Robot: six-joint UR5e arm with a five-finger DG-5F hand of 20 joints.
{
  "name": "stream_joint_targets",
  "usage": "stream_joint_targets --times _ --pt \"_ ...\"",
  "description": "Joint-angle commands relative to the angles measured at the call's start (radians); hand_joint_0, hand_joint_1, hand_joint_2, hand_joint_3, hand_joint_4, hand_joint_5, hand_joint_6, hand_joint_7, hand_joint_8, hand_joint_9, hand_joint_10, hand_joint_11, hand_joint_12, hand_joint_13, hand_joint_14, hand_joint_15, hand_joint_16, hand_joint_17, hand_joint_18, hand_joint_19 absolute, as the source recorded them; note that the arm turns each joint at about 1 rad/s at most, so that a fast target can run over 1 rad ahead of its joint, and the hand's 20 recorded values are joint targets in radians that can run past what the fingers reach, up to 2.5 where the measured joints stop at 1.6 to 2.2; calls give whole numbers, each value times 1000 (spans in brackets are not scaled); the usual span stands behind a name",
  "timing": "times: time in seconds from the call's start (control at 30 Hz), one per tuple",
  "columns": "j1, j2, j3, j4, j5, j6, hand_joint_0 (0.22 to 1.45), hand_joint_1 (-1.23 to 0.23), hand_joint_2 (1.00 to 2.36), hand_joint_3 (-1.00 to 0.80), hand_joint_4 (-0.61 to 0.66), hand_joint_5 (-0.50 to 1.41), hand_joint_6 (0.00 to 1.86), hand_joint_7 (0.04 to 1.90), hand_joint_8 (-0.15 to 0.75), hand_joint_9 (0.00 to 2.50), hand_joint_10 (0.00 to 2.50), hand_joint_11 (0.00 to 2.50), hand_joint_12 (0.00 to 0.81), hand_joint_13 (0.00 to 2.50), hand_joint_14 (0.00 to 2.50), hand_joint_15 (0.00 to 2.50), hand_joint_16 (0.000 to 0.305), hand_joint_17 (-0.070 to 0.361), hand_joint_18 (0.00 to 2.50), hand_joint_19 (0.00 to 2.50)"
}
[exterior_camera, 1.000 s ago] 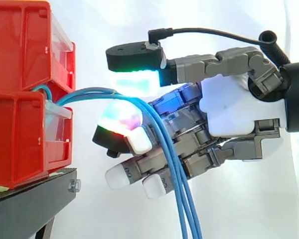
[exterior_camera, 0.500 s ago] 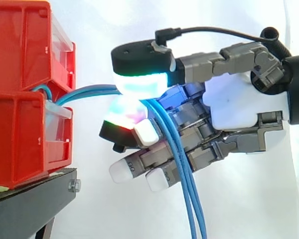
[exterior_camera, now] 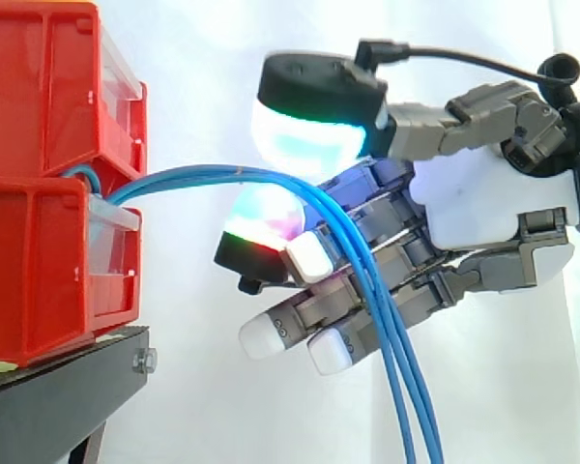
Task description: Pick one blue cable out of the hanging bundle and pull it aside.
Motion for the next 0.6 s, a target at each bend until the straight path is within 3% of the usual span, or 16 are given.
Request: stream_joint_targets --times 0.0,0.1,0.17,0.23,0.27,0.33,0.57 --pt "0 0 0 -3 -1 13 437 -666 1000 -500 295 -114 884 1471 401 1051 15 497 482 785 11 350 65 146 811 482" --pt "0 3 0 -3 -1 12 474 -542 1000 -500 284 -118 876 1467 384 1035 14 480 470 766 12 352 63 141 765 519" --pt "0 3 1 -3 -1 12 499 -533 1000 -500 286 -120 872 1484 373 1027 13 490 459 753 12 356 61 137 743 539" --pt "0 3 1 -3 -1 12 533 -581 1016 -283 306 -121 868 1520 364 1019 13 490 447 742 13 362 58 131 721 554" --pt "0 3 1 -3 -1 12 530 -584 1017 -259 311 -122 869 1523 363 1016 15 487 447 743 13 359 58 132 722 554" --pt "-2 3 1 -3 -1 12 530 -628 1017 -86 308 -120 875 1516 394 1040 12 485 485 778 11 348 66 149 791 518" --pt "-3 3 9 -3 -1 10 576 -758 1022 97 291 -129 894 1550 390 1037 15 511 471 795 12 356 65 146 815 500"
